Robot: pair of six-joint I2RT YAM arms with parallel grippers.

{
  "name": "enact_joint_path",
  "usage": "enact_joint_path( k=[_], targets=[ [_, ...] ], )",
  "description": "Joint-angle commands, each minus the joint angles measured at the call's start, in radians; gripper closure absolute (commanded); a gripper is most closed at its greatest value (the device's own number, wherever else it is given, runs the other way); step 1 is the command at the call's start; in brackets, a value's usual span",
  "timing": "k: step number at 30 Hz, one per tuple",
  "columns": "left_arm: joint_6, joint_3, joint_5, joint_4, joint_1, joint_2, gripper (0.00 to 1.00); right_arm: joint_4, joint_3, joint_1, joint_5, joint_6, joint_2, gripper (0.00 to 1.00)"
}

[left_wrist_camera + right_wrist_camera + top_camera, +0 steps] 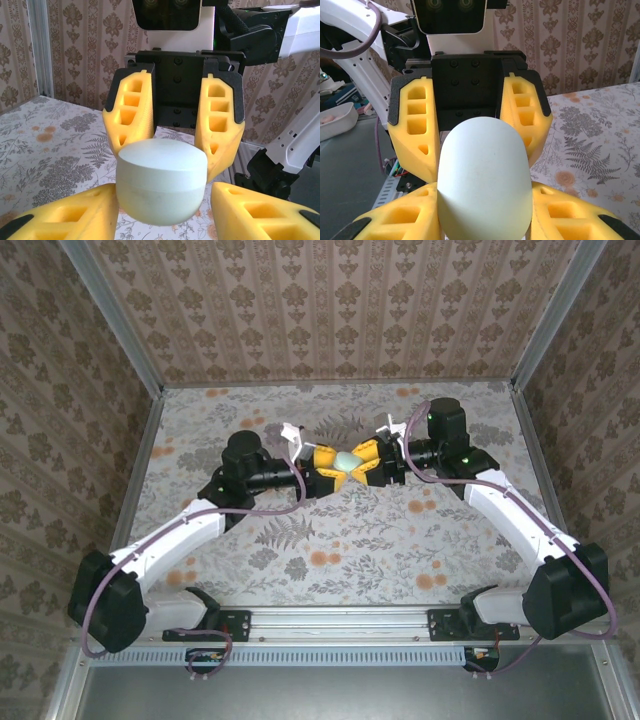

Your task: Insert the wireless bluetooth earbuds into the charging case

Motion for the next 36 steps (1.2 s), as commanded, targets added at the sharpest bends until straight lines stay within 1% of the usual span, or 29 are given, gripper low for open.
enact_joint_path(
  k=[1, 10, 15, 19, 22, 25, 28, 36],
  targets=[
    [0.013, 0.038, 0.018, 0.029, -0.015, 0.009, 0.48, 0.007, 0.021, 0.006, -0.016, -0.015, 0.006, 0.66],
    [0.018, 0.047, 0.022, 0.016, -0.017, 0.021, 0.57, 0.012, 0.019, 0.006, -0.016, -0.017, 0.006, 0.65],
    [0.034, 0.058, 0.032, -0.009, -0.021, 0.022, 0.63, 0.010, 0.017, 0.007, -0.009, -0.017, 0.006, 0.65],
    [0.046, 0.063, 0.023, -0.027, -0.026, 0.022, 0.67, 0.003, 0.018, 0.007, 0.008, -0.014, 0.008, 0.61],
    [0.043, 0.051, -0.008, -0.009, -0.025, 0.014, 0.68, 0.002, 0.011, 0.007, 0.039, -0.001, 0.003, 0.52],
    [0.043, 0.042, -0.030, 0.001, -0.024, 0.001, 0.69, 0.005, -0.015, 0.004, 0.049, -0.011, -0.014, 0.49],
    [0.049, 0.041, -0.034, -0.003, -0.023, -0.008, 0.70, 0.003, -0.034, -0.006, 0.056, -0.021, -0.028, 0.47],
    [0.059, 0.042, -0.029, -0.024, -0.021, -0.015, 0.70, -0.005, -0.038, -0.025, 0.053, -0.029, -0.046, 0.47]
  ],
)
